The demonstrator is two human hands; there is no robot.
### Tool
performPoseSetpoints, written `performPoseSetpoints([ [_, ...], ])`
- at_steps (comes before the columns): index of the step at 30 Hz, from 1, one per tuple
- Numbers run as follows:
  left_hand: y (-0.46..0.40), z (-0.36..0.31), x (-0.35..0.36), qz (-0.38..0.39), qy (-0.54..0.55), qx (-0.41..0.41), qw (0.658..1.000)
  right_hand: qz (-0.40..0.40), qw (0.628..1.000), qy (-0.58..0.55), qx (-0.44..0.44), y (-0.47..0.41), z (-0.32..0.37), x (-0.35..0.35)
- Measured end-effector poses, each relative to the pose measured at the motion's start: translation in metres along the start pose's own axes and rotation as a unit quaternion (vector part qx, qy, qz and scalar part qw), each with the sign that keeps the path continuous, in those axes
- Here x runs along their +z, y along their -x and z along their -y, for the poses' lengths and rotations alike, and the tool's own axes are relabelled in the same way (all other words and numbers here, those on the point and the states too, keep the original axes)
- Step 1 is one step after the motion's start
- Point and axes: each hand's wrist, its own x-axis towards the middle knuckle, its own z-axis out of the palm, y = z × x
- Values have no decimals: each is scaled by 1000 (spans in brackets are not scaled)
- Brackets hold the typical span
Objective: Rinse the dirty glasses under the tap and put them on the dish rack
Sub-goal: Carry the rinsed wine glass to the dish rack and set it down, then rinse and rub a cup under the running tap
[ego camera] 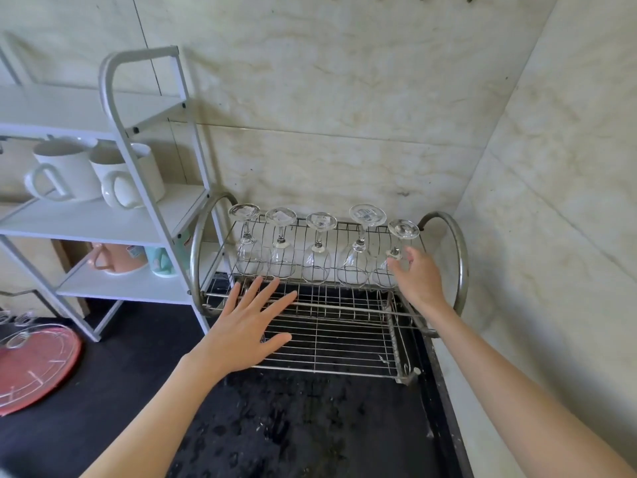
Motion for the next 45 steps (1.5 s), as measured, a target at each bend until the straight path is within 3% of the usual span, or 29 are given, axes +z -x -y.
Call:
performPoseSetpoints([
  [5, 32, -25, -9, -105, 5, -14, 994, -4, 991, 93, -95, 72, 17, -1],
  [10, 114, -44, 4, -126, 0, -41, 991, 33, 959, 158, -235, 170, 43, 15],
  [15, 233, -34, 26, -93, -23, -105, 990, 128, 925, 170, -316, 277, 59, 60],
  [22, 411, -6, 15, -53, -40, -235, 970, 201, 882, 161, -394, 396, 117, 121],
  [29, 562, 24, 6, -47, -13, -387, 921, 284, 809, 120, -500, 491, 212, 189],
  [36, 690, 87, -5, -85, -11, -525, 847, 332, 755, 59, -563, 544, 309, 280],
  [45, 759, 224, -43, -101, -36, -598, 794, 348, 692, 20, -632, 575, 473, 417],
])
